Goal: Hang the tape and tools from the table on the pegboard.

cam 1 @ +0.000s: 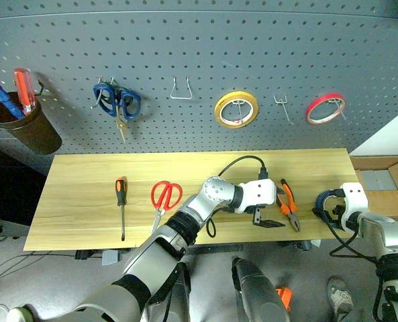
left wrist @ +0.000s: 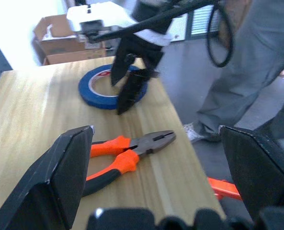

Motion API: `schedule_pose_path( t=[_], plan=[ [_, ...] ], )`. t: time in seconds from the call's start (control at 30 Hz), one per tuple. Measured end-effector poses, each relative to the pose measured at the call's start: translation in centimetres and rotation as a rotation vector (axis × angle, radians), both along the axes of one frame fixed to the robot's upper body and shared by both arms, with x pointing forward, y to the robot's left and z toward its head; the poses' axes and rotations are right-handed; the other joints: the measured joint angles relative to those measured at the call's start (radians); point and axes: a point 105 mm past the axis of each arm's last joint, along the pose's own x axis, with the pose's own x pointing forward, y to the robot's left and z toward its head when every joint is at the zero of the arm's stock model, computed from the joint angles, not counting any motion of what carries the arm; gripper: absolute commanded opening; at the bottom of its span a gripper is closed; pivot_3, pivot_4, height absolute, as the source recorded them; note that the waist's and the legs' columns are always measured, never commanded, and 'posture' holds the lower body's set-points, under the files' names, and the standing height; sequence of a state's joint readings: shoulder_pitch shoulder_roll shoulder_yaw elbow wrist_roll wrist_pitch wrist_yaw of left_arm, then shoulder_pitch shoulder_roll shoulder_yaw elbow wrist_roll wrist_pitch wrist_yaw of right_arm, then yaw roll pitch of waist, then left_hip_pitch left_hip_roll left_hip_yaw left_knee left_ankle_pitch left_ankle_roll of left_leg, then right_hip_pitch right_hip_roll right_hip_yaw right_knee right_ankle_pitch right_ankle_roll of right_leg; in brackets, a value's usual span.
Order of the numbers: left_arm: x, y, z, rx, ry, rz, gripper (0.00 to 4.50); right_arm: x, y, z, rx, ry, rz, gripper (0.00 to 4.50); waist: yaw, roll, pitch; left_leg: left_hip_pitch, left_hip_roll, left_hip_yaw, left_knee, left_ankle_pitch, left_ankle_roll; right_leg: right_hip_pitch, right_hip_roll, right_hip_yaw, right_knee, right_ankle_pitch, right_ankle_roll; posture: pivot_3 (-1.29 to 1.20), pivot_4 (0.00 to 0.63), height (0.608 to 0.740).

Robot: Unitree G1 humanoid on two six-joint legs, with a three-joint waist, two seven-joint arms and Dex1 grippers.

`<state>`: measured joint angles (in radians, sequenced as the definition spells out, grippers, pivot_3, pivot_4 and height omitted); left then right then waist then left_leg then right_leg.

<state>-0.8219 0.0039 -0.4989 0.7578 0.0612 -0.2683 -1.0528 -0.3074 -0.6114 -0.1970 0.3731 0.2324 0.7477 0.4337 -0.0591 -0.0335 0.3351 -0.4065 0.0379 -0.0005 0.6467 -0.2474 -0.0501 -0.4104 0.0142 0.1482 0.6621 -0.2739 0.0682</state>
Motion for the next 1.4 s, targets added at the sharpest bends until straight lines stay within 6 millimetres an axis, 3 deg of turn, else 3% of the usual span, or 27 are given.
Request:
schedule_pose_path(
  t=[0.2,0.27,0.43,0.6,0.8,0.9,1.03,1.13,1.3,1.4],
  plan=[
    [-0.1,0.0,0.0,-0.002,0.007,-0.003,4.50,0.0,0.2,0.0,0.010,-0.004,0.001,0.84,0.000,0.000,0.000,0.000,0.000,0.000,0.000,0.000,0.000,0.000,0.000,0.000,0.000,0.000,0.000,-0.03,0.372,0.740],
    [0.0,0.0,0.0,-0.004,0.008,-0.001,4.50,0.0,0.3,0.0,0.012,-0.005,0.003,0.37,0.000,0.000,0.000,0.000,0.000,0.000,0.000,0.000,0.000,0.000,0.000,0.000,0.000,0.000,0.000,-0.02,0.362,0.740],
    [0.4,0.5,0.2,-0.021,0.103,0.048,4.50,0.1,0.4,-0.1,-0.010,-0.023,0.017,0.37,-0.002,0.000,0.000,0.000,0.000,-0.001,0.000,0.000,0.000,0.000,0.000,-0.001,0.000,0.000,0.000,-0.02,0.334,0.740],
    [-0.1,1.1,1.8,-0.121,0.212,0.111,4.50,-1.4,1.5,0.1,-0.199,-0.064,0.163,0.37,0.002,0.004,-0.003,-0.004,0.000,-0.003,-0.001,0.000,-0.001,-0.004,0.000,-0.002,0.001,-0.001,0.001,-0.04,0.294,0.740],
    [-1.4,5.8,2.0,-0.206,0.285,0.286,4.50,-5.2,6.1,3.9,-0.342,-0.253,0.298,0.37,0.001,0.014,-0.012,-0.013,0.004,-0.007,-0.001,0.004,-0.008,-0.012,0.000,-0.005,0.004,0.000,0.000,-0.06,0.235,0.740],
    [-2.3,7.7,2.7,-0.261,0.329,0.397,4.50,-7.0,9.6,6.1,-0.407,-0.390,0.359,0.37,0.002,0.014,-0.029,-0.014,0.001,-0.011,0.001,0.005,-0.010,-0.012,0.000,-0.008,0.004,0.000,0.001,-0.07,0.206,0.740],
    [-3.0,9.4,4.3,-0.322,0.327,0.485,4.50,-7.5,12.6,8.7,-0.469,-0.563,0.400,0.37,0.000,0.010,-0.060,-0.014,-0.001,-0.014,0.002,0.006,-0.010,-0.010,-0.002,-0.011,0.003,-0.002,0.004,-0.06,0.159,0.740],
    [-3.4,10.9,4.5,-0.364,0.367,0.567,4.50,-7.0,14.2,10.6,-0.524,-0.712,0.414,0.37,-0.003,0.007,-0.086,-0.013,-0.001,-0.017,0.002,0.009,-0.012,-0.008,-0.002,-0.014,0.003,-0.001,0.003,-0.04,0.141,0.740],
    [-2.4,12.4,5.5,-0.429,0.359,0.683,4.50,-3.6,16.7,15.4,-0.556,-1.019,0.430,0.37,-0.020,0.001,-0.113,-0.010,-0.002,-0.023,0.001,0.020,-0.007,-0.003,-0.001,-0.021,0.003,0.008,0.000,-0.02,0.112,0.740],
    [-0.8,12.4,6.7,-0.469,0.312,0.723,4.50,-1.7,17.2,15.9,-0.512,-1.071,0.451,0.37,-0.015,-0.003,-0.128,-0.008,-0.003,-0.026,0.001,0.024,-0.002,0.001,-0.001,-0.024,0.001,0.012,-0.001,-0.01,0.106,0.740]
  ],
)
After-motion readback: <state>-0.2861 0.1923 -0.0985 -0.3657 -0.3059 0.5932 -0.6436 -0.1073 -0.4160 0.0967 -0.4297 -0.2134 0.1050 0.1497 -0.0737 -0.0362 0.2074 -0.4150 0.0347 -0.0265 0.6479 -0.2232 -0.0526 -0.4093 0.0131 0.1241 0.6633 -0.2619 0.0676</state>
